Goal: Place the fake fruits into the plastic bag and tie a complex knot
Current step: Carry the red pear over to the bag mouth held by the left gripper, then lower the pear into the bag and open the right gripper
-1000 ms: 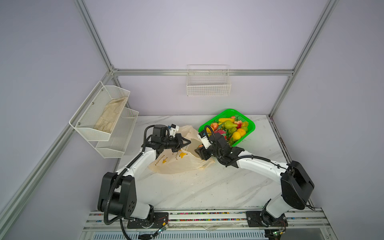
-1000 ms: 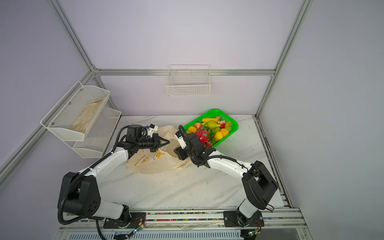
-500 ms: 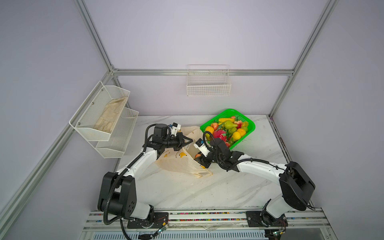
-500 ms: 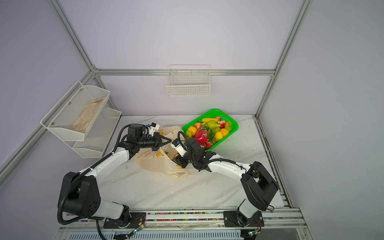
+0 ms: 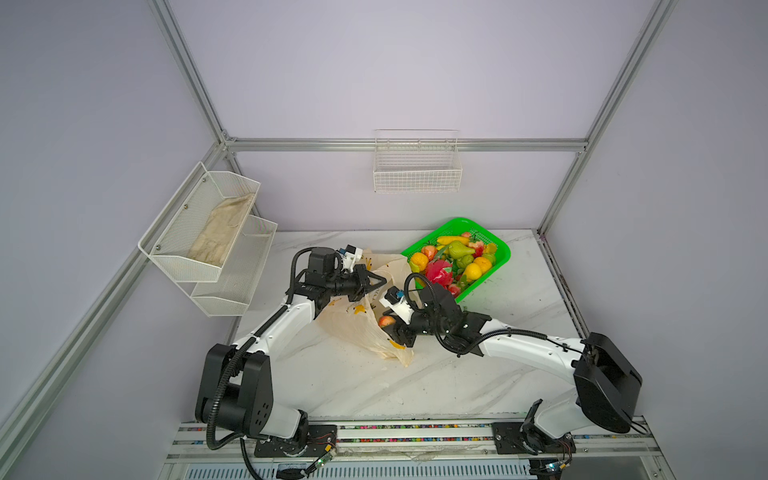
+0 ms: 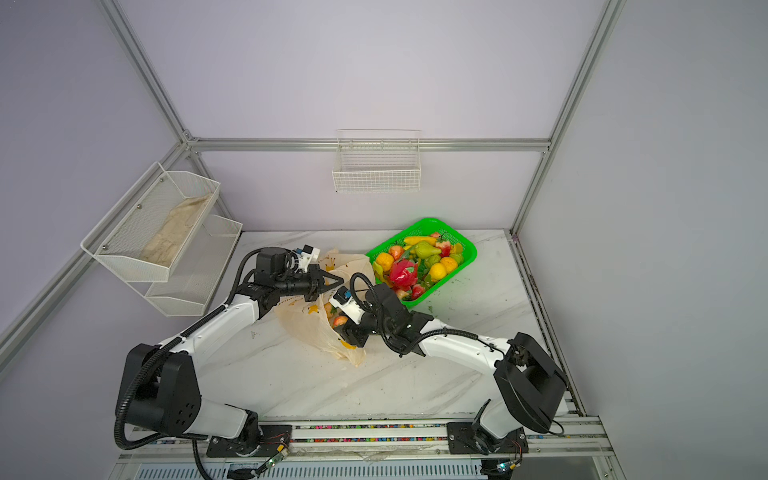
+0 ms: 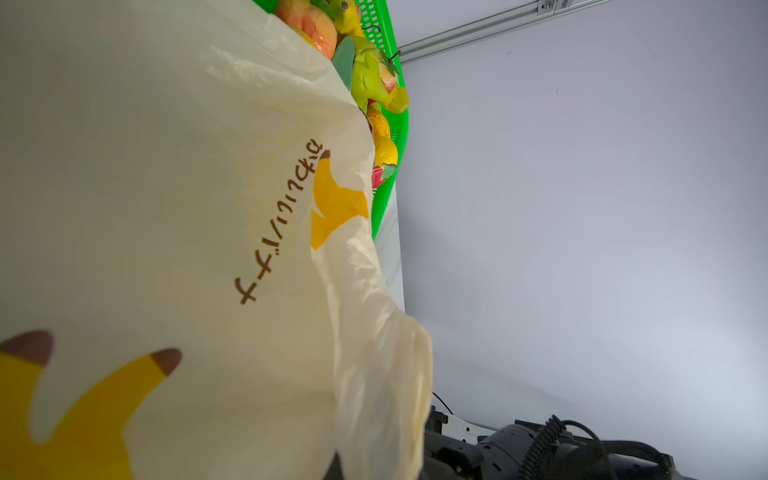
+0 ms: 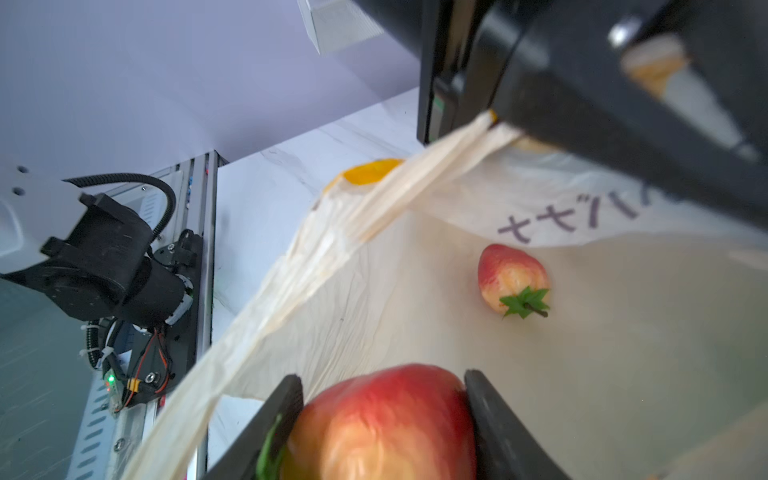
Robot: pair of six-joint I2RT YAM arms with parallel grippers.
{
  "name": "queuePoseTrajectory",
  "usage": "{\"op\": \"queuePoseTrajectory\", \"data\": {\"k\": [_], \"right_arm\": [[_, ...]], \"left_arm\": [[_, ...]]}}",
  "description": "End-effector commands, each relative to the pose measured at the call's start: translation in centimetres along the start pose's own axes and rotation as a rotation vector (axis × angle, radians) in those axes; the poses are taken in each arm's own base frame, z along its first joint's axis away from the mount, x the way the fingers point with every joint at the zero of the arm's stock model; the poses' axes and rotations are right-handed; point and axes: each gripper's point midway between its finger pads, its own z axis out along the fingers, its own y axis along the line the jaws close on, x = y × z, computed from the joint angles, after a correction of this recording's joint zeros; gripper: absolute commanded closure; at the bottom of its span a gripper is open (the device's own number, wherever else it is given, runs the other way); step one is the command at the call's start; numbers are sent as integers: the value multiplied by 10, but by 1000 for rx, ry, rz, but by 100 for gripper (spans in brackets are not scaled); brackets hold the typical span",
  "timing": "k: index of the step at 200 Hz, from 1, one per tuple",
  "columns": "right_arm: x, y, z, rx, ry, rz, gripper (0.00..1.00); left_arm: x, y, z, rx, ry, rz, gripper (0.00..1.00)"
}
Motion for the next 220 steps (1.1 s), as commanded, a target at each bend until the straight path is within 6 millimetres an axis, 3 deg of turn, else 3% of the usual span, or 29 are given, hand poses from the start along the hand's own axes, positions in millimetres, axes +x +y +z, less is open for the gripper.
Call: {"op": "queuePoseTrajectory", "data": {"k": [1,25,86,121,147,190,193,220], "right_arm": [[-28,13,-15,-19,-92,-68,62],[-21,12,-12,-1,-73,-46,62],[10,-33,28,216,45,106,64],[32,-69,21,407,47,163,66],[41,-96,14,475,-29,350,66],[33,-109,30,452,-197,634,63],[32,-110,32,448,-208,647,63],[15,-109,50,364,-279,726,52]], "left_arm": [[-3,-14,-1,37,-4,31,99],[-3,-13,-1,34,-6,30,99],[-3,-14,-2,35,-9,31,99],[-2,-15,-3,37,-8,29,99],[-1,-18,-4,43,-8,24,99],[1,-26,-3,80,-13,2,99],[2,-37,-9,101,-25,22,99],[2,-41,-10,122,-32,15,99]]}}
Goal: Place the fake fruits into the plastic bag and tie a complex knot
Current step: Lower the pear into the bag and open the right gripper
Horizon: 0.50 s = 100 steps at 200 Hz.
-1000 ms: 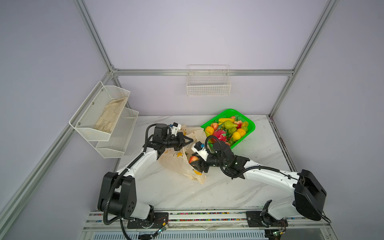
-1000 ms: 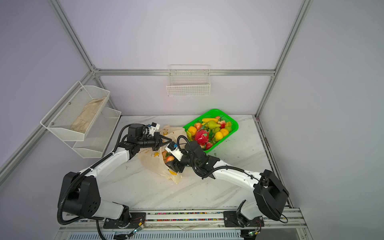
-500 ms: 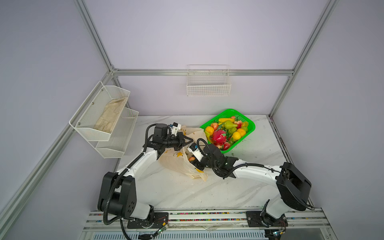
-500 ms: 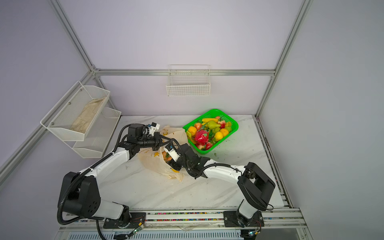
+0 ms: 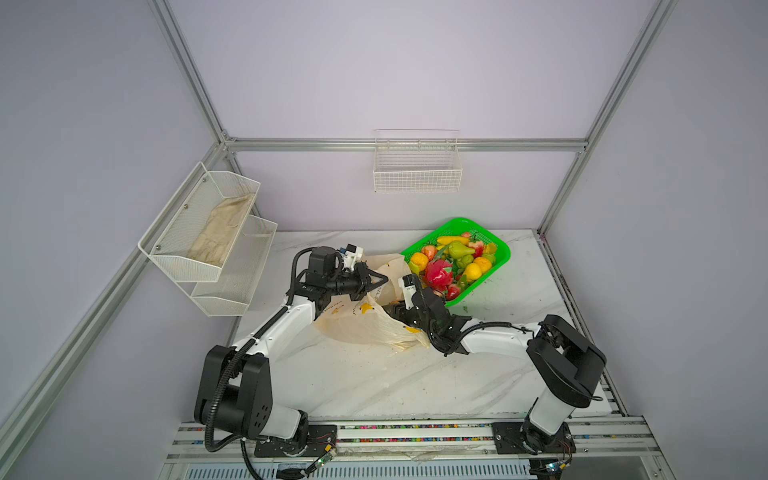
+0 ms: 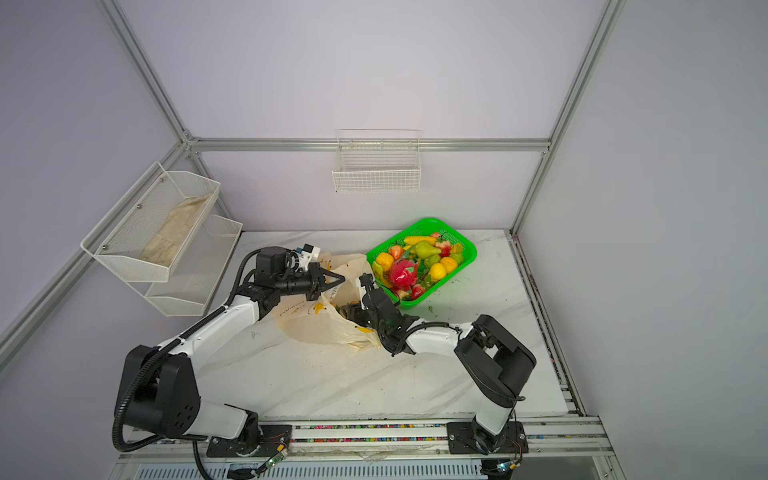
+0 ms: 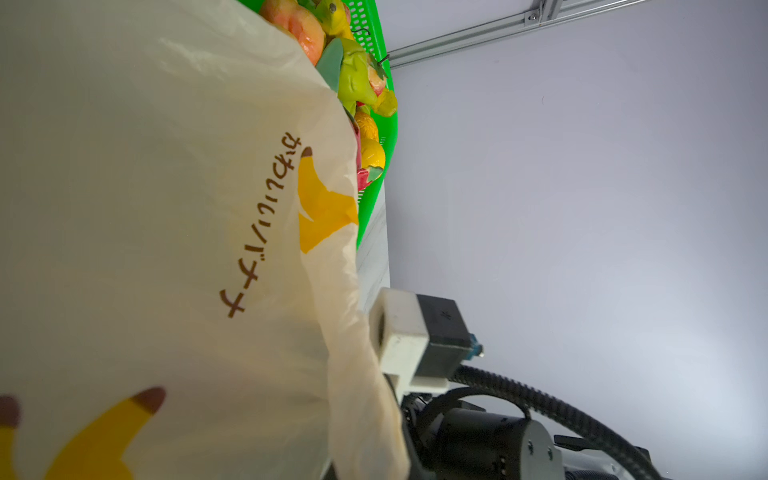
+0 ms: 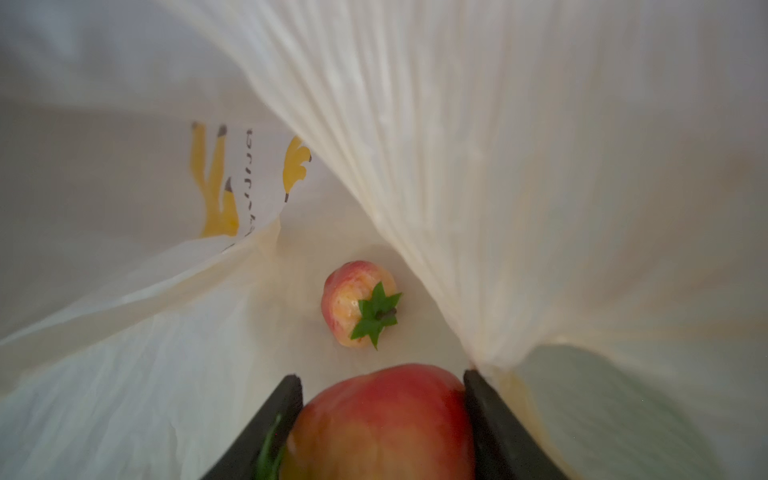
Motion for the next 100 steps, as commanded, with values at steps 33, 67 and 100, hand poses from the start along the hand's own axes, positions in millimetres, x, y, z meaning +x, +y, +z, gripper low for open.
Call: {"op": "queuePoseTrajectory", "data": {"k": [33,67,100], "right_arm": [[-34,44,8,-187,-87,147,30],[-41,52,-11,-247,-94,111,19],[-46,52,-29,-280,-93,83,16]], "left_arm": [[5,-18,-4,81,3,13,99],[3,-18,-5,91,-5,6,99],[-3,-13,-8,87,-26,-6,99]]}}
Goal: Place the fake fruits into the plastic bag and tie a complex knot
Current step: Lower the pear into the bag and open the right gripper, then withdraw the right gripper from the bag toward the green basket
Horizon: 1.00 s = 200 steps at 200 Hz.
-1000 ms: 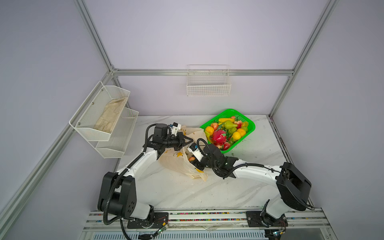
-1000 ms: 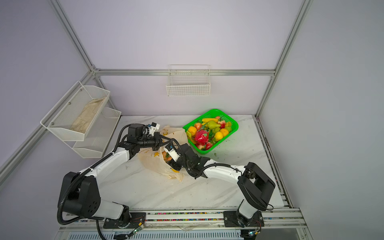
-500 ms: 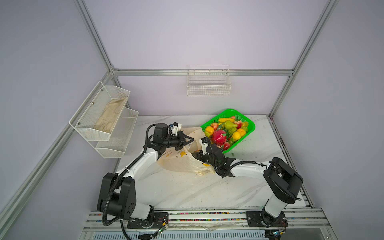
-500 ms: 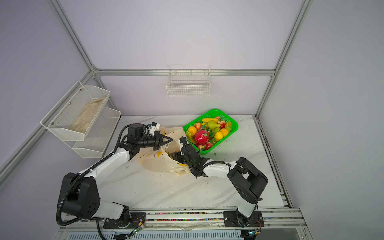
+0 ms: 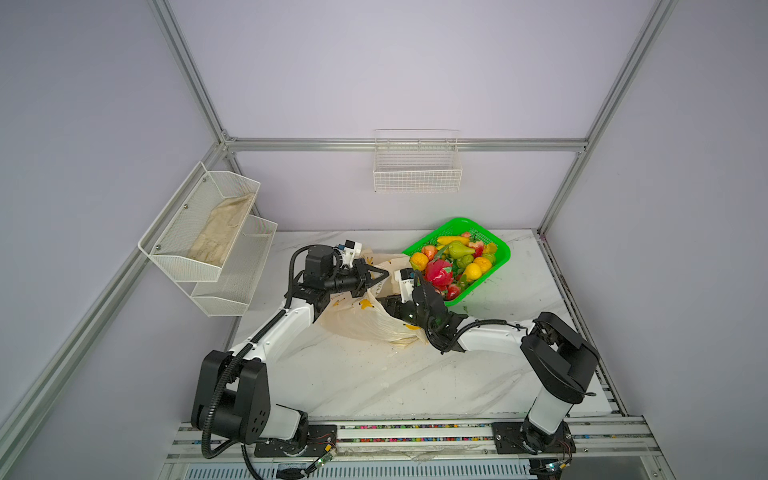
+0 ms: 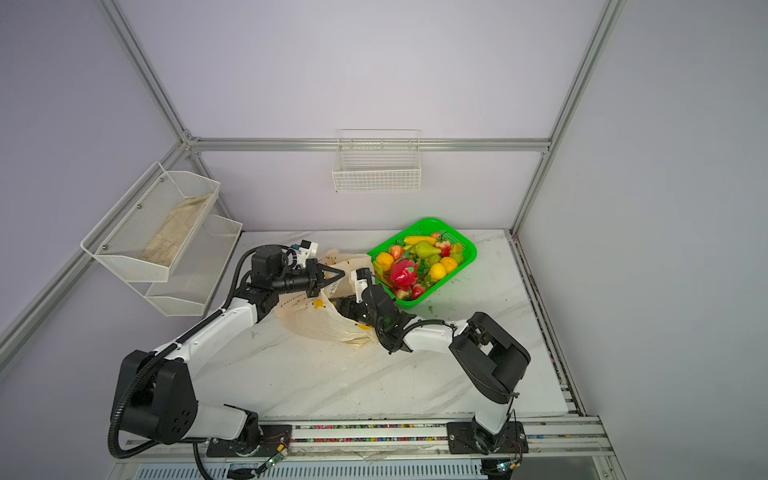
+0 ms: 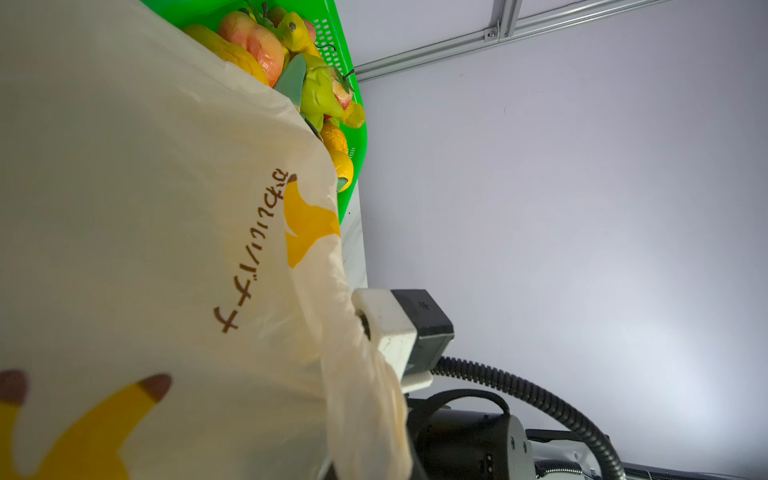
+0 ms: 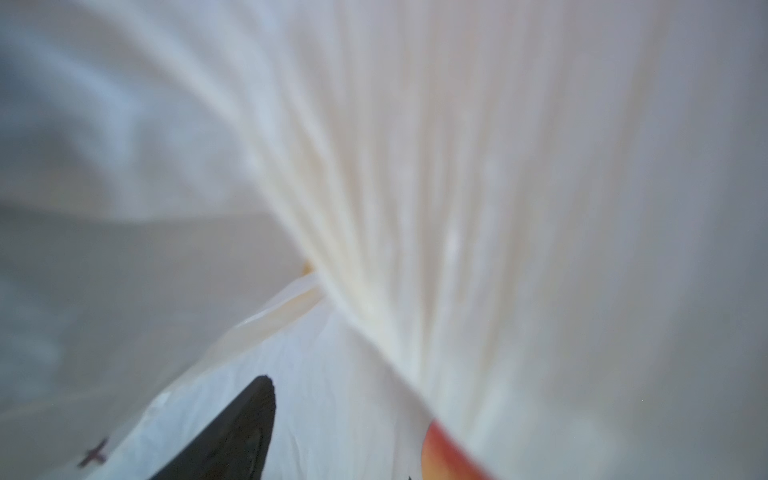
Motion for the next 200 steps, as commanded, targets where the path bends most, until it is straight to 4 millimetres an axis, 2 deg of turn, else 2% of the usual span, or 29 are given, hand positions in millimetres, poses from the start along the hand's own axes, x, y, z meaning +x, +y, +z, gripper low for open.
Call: {"op": "queuePoseTrajectory", "data": {"k": [1,32,66,70,83,105,120,144,171,181,186,193,200], "right_arm": [[-17,14,-19,-69,-33,-20,17],[-24,11,-49,-100,-3,-91,23],[-24,28,-84,-149,64,-249,26],[-31,36,-93,-165,47,-266,25],[-41,43,-108,-175,19,-296,21],[-64,39,-129,-141,-44,-313,16],[-91,7,-142,2,-101,-273,13],[-139,-72,-168,252,-192,-147,9],[-173,-146,-186,488,-235,-88,8],[-180,-166,-187,590,-225,-102,8],[-184,-169,-187,621,-223,-116,9],[-183,-183,-182,671,-182,-145,11],[-184,-185,-174,664,-154,-155,13]], "left_arm": [[1,1,-5,28,-5,-1,99],[-11,11,-14,8,-55,-26,99],[-27,29,-26,-24,-120,-65,100],[-28,31,-27,-26,-125,-69,100],[-33,35,-32,-33,-144,-80,100],[-40,39,-38,-38,-166,-85,100],[-43,40,-42,-42,-178,-84,100],[-43,40,-43,-41,-179,-80,100],[-42,38,-42,-35,-167,-74,100],[-42,38,-43,-35,-169,-67,100],[-42,38,-43,-37,-169,-65,100],[-42,38,-43,-38,-171,-62,100],[-42,38,-43,-39,-172,-57,100]]}}
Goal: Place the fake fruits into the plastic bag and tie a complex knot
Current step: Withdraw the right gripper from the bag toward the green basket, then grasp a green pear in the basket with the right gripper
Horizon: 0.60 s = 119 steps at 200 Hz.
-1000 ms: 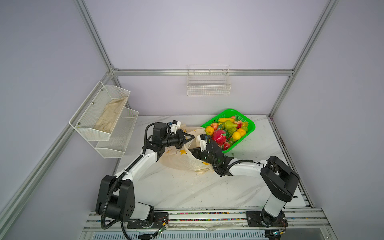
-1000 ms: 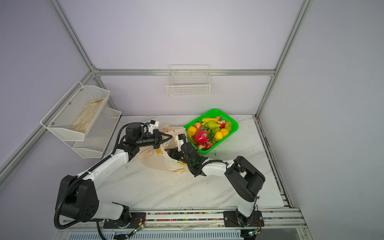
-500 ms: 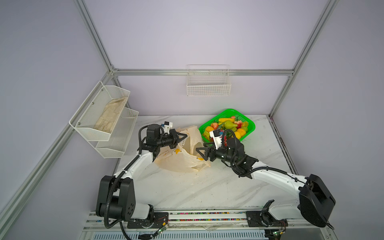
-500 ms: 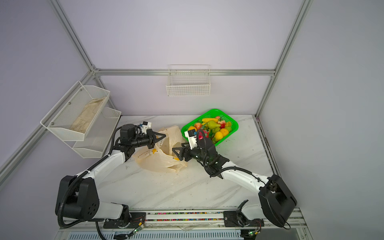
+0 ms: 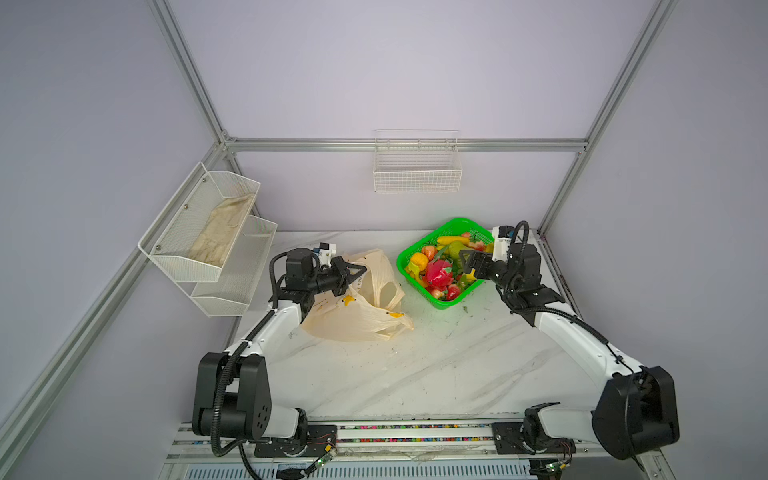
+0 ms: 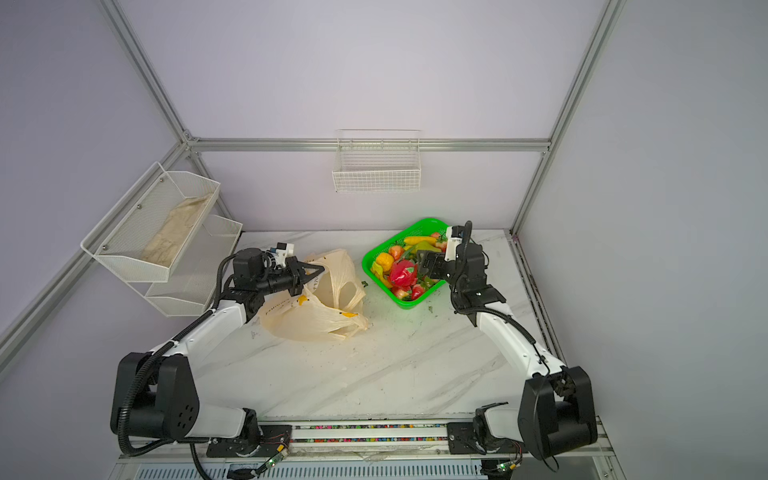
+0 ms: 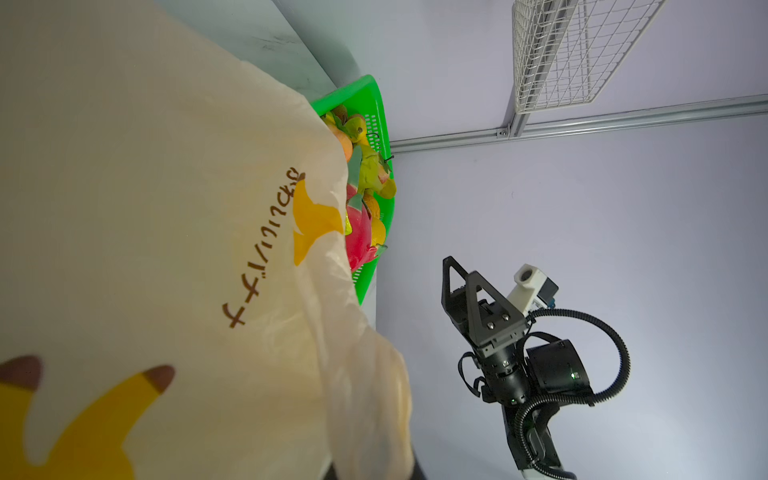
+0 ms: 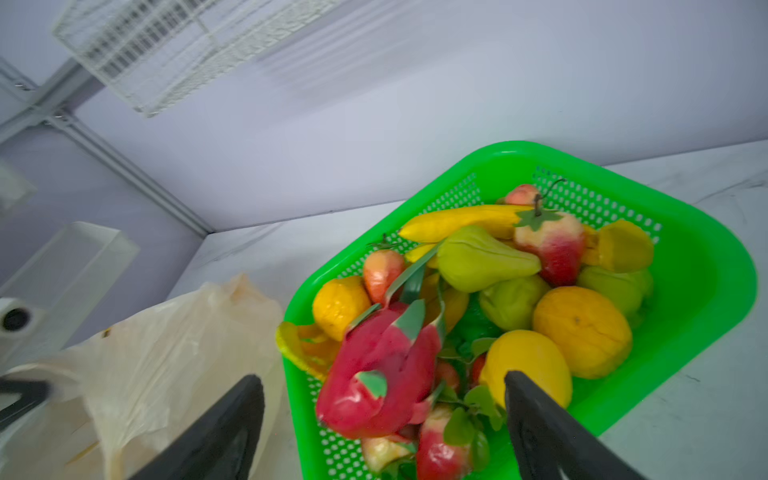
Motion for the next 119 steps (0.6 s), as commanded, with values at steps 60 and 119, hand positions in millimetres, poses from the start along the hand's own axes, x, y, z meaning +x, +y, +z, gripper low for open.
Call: {"op": "queuePoseTrajectory", "data": {"k": [60,119], "right_arm": [[47,77,60,-81,224,-337,17],[53,98,61,-192,265,-421,22]], "left_arm": [[5,0,-5,13,3,38,100],[4,0,-5,12,3,37,100]]}}
